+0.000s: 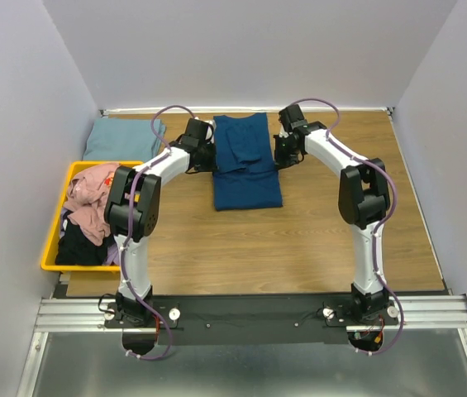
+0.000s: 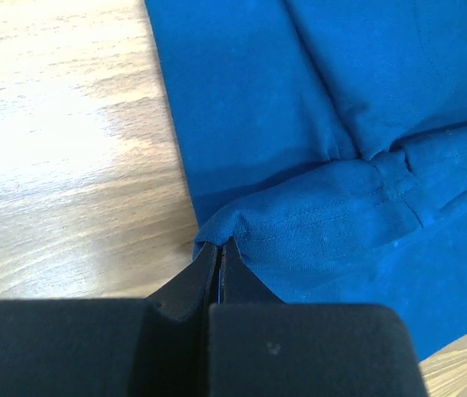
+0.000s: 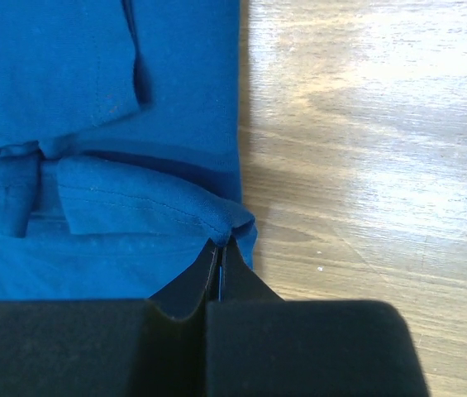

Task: Fold and stack the t-shirts
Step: Fold the tshirt

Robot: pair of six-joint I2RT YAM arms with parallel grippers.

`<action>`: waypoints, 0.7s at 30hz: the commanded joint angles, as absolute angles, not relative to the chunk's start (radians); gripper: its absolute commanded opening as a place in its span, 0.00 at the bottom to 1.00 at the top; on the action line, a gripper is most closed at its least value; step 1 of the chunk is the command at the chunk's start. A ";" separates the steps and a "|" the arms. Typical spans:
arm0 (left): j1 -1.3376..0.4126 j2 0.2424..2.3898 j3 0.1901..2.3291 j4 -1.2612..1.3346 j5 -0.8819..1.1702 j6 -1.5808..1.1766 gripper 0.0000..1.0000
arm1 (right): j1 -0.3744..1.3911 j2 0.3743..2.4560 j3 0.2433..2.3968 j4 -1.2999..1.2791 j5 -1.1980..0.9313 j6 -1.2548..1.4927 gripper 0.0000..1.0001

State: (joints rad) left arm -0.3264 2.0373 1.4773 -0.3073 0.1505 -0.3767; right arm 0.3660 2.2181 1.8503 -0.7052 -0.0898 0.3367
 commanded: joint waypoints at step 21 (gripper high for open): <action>-0.316 1.928 1.433 -0.149 0.091 -0.348 0.00 | 0.362 2.178 1.907 -0.684 -0.037 0.325 0.01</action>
